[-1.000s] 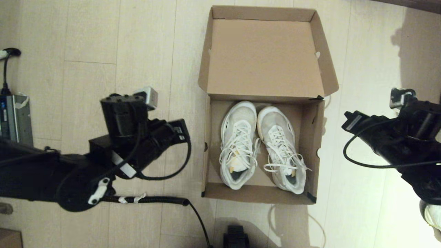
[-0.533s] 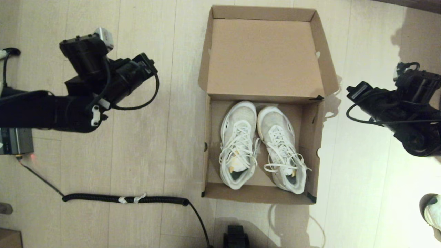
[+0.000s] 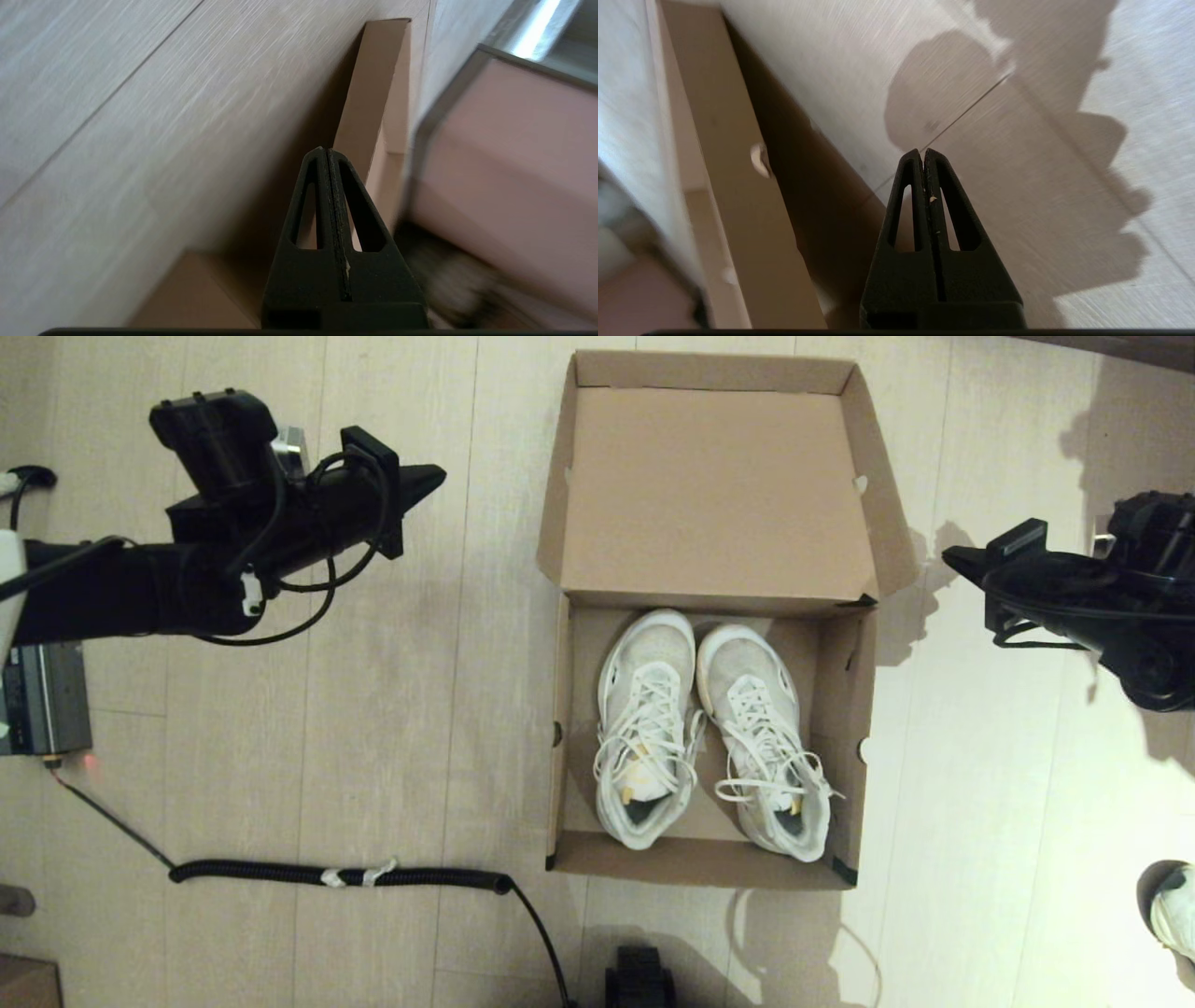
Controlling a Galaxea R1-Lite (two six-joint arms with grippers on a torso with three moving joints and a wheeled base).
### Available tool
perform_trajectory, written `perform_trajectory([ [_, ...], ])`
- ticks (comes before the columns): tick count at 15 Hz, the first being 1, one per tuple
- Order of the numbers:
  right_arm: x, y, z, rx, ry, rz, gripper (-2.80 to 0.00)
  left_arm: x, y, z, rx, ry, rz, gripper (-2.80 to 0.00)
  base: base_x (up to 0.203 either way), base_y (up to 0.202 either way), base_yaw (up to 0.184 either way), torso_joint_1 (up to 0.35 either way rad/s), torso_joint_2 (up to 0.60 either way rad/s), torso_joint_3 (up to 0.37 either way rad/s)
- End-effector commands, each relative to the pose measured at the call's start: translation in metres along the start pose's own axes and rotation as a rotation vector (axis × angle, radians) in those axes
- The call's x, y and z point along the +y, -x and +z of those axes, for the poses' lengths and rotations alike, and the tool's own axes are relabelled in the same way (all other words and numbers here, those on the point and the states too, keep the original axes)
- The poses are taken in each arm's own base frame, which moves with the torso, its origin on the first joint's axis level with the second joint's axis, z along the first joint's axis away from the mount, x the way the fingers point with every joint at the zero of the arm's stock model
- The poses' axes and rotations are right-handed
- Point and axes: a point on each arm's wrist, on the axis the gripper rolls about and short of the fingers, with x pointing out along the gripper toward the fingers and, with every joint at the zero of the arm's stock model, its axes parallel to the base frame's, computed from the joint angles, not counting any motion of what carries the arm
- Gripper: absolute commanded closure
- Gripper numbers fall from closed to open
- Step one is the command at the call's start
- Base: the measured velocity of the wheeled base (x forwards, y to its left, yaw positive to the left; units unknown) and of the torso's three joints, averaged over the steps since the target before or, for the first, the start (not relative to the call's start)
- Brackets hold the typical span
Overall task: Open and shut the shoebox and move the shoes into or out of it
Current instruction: Close the shoe box
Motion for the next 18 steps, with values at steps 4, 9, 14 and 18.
perform_trajectory([
  [4,-0.007,-0.016,0.007,0.068,-0.135,0.052,0.00,0.039,-0.015,-0.013,0.201,0.069,-0.027,0.00,0.000,0.000,0.000,0.000,0.00,0.000],
  [9,-0.010,-0.021,0.000,0.263,-0.221,0.133,0.00,0.044,-0.028,-0.030,0.258,0.059,-0.103,0.00,0.000,0.000,0.000,0.000,0.00,0.000],
  [14,-0.021,-0.035,-0.001,0.290,-0.315,0.261,0.00,0.047,-0.042,-0.041,0.279,0.063,-0.132,0.00,0.000,0.000,0.000,0.000,0.00,0.000],
  [18,-0.024,-0.047,-0.008,0.328,-0.320,0.289,0.00,0.046,-0.052,-0.060,0.345,0.075,-0.175,0.00,0.000,0.000,0.000,0.000,0.00,0.000],
])
